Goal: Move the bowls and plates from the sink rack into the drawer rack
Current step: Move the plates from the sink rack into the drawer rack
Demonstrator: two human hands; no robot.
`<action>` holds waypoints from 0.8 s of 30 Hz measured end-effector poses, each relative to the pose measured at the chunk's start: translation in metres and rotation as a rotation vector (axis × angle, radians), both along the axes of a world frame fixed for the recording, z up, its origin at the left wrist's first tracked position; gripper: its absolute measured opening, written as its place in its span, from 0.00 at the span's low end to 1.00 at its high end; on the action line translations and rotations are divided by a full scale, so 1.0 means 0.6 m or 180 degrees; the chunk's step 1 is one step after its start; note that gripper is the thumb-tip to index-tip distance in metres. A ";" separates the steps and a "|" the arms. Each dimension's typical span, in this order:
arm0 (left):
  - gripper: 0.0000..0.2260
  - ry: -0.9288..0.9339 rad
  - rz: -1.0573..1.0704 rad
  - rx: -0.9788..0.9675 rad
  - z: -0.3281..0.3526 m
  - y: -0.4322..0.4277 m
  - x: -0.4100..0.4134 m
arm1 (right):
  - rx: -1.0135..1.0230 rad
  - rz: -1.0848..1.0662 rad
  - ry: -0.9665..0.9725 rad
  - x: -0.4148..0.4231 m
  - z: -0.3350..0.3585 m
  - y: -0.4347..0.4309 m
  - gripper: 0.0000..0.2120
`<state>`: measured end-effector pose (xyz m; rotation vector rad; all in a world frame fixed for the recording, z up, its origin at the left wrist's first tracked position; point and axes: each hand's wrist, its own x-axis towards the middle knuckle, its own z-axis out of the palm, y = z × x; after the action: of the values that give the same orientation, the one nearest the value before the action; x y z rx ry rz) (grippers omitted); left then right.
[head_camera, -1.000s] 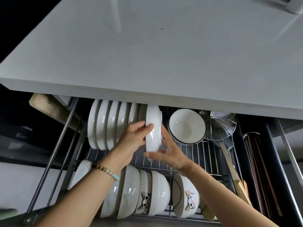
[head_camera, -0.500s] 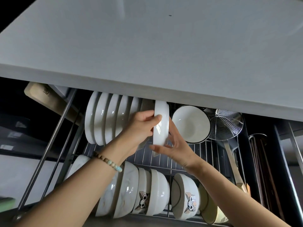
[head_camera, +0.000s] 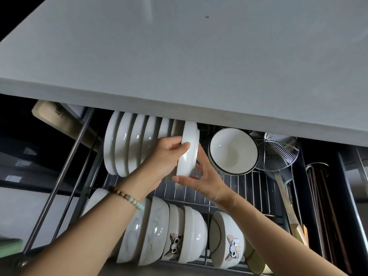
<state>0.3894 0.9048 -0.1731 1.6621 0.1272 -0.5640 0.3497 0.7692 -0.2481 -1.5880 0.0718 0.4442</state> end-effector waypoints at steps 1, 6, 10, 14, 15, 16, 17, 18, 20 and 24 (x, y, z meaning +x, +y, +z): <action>0.09 -0.0025 0.0017 0.0023 -0.005 0.000 0.000 | 0.0015 0.0005 0.0009 0.002 -0.004 0.001 0.48; 0.11 -0.0155 0.0043 0.0111 -0.022 -0.004 0.003 | -0.0043 0.0008 0.0007 0.014 -0.022 -0.002 0.48; 0.15 -0.0303 0.0026 0.0166 -0.026 -0.008 0.004 | -0.0106 0.0046 -0.0050 0.023 -0.028 -0.009 0.45; 0.15 -0.0445 0.0034 0.0424 -0.028 -0.012 0.007 | -0.0097 0.0050 -0.0058 0.028 -0.031 -0.013 0.45; 0.14 -0.0477 0.0043 0.0490 -0.028 -0.012 0.008 | -0.0108 0.0050 -0.0066 0.028 -0.033 -0.013 0.45; 0.13 -0.0512 0.0052 0.0566 -0.029 -0.012 0.008 | -0.0134 0.0053 -0.0076 0.028 -0.034 -0.014 0.44; 0.13 -0.0548 0.0058 0.0665 -0.029 -0.013 0.008 | -0.0155 0.0060 -0.0086 0.029 -0.034 -0.013 0.44; 0.12 -0.0596 0.0050 0.0817 -0.029 -0.013 0.009 | -0.0173 0.0067 -0.0097 0.029 -0.034 -0.013 0.44; 0.11 -0.0736 0.0036 0.1184 -0.027 -0.013 0.009 | -0.0198 0.0088 -0.0124 0.029 -0.034 -0.013 0.44; 0.14 -0.1079 0.0077 0.1737 -0.018 -0.007 0.006 | -0.0302 0.0167 -0.0069 0.029 -0.024 -0.016 0.46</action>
<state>0.3929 0.9009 -0.1837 2.2591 0.0541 -0.2269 0.3672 0.7595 -0.2625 -1.6909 0.0352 0.4701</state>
